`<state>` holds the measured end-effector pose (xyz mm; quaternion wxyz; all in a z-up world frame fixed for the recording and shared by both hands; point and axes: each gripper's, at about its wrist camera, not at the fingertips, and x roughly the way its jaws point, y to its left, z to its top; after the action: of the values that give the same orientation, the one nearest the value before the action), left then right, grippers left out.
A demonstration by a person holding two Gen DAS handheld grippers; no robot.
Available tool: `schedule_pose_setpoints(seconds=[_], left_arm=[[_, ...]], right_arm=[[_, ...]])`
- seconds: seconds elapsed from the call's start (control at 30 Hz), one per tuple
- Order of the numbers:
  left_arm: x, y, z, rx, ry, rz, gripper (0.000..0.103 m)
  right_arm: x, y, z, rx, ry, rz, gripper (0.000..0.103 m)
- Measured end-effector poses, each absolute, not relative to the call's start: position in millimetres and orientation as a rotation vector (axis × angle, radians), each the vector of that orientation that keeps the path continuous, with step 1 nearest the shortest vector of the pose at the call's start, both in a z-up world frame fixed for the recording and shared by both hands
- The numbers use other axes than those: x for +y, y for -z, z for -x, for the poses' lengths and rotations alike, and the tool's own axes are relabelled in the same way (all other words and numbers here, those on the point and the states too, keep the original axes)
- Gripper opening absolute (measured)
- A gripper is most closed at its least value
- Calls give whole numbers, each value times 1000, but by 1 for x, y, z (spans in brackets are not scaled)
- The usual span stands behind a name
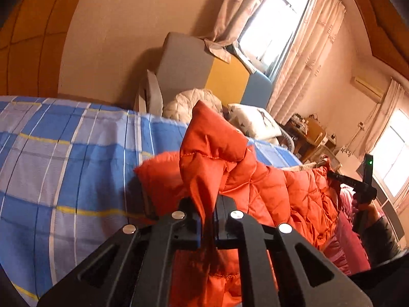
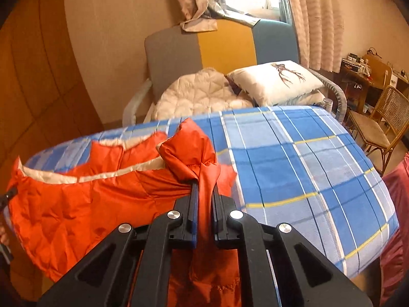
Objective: Fold large clothes
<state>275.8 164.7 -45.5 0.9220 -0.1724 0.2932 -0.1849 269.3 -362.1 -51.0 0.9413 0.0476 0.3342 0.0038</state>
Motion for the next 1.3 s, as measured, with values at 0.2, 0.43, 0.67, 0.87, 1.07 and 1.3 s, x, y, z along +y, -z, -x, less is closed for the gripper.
schedule_pose_setpoints(seconds=[0.2, 0.43, 0.67, 0.87, 1.07, 1.3], left_arm=[[163, 40, -330, 597, 326, 366, 5], [162, 73, -409, 688, 236, 400, 5], [159, 115, -459, 791, 178, 395, 5], [155, 150, -477, 872, 139, 390, 6], [162, 136, -466, 871, 96, 469, 40], [188, 120, -409, 785, 175, 579, 60]], right_arm=[[-366, 48, -316, 662, 24, -152, 7], [-364, 74, -383, 705, 92, -165, 6], [-366, 116, -428, 786, 161, -150, 5], [-377, 151, -451, 863, 240, -171, 2], [-375, 135, -434, 833, 195, -185, 3], [-386, 108, -367, 786, 96, -260, 60]])
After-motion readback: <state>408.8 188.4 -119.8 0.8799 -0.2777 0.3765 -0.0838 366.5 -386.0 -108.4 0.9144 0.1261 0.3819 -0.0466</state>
